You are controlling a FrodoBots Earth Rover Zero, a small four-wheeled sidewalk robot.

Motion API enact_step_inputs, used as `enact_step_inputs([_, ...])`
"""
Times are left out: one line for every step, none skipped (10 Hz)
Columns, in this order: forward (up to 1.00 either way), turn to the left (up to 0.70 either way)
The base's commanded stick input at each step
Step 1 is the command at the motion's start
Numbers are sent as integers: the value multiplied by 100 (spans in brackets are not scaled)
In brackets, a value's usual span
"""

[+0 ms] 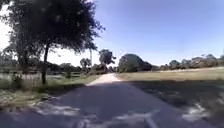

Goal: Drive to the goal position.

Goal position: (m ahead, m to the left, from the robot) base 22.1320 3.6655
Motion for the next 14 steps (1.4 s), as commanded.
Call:
enact_step_inputs([70,0])
enact_step_inputs([70,0])
enact_step_inputs([70,0])
enact_step_inputs([70,0])
enact_step_inputs([70,0])
enact_step_inputs([70,0])
enact_step_inputs([70,0])
enact_step_inputs([70,0])
enact_step_inputs([70,0])
enact_step_inputs([70,0])
enact_step_inputs([70,0])
enact_step_inputs([70,7])
enact_step_inputs([70,35])
enact_step_inputs([70,35])
